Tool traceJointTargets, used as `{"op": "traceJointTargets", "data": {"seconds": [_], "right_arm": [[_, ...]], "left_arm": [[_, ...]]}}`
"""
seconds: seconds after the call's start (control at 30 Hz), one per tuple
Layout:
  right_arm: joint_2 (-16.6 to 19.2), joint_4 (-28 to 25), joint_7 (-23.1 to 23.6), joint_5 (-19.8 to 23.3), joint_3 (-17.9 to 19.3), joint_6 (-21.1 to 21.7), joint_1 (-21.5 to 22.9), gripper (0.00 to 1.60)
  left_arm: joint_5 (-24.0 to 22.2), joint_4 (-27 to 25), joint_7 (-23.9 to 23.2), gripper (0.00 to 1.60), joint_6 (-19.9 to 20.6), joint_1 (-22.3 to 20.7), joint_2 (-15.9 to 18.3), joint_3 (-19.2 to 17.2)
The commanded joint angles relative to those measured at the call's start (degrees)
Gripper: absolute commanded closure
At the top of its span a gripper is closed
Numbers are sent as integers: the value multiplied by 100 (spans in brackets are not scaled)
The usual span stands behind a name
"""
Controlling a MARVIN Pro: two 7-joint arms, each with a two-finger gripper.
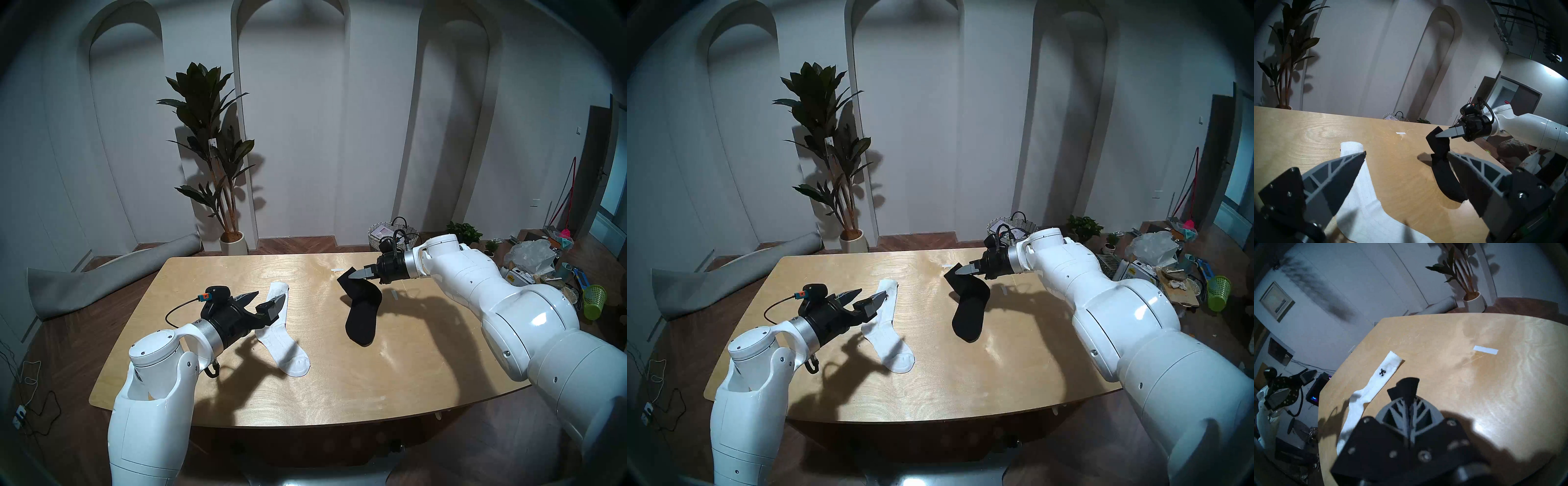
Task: Fold socks in half once and place them neatly on the table
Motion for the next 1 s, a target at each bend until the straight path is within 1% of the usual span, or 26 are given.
{"op": "traceJointTargets", "data": {"seconds": [0.0,0.13,0.2,0.37,0.63,0.8,0.97], "right_arm": [[122,-377,245,149,38,66,-669,160],[194,-411,417,396,212,226,-991,160],[222,-472,516,543,341,331,-1140,160],[264,-715,672,796,516,518,-1498,160],[343,-1264,453,1210,741,808,-2023,160],[509,-1808,260,1438,842,1001,-2328,160],[748,-2256,105,1594,967,1074,-2361,160]], "left_arm": [[-7,-114,-28,0,-64,29,-20,22],[-13,-126,-51,0,-78,54,-22,45],[-6,-140,-64,0,-88,60,-13,66],[-8,-159,-81,0,-106,44,-7,100],[-22,-131,-95,0,-124,10,-10,156],[-28,-113,-94,0,-133,4,-5,165],[-53,-104,-98,0,-151,13,-5,141]]}}
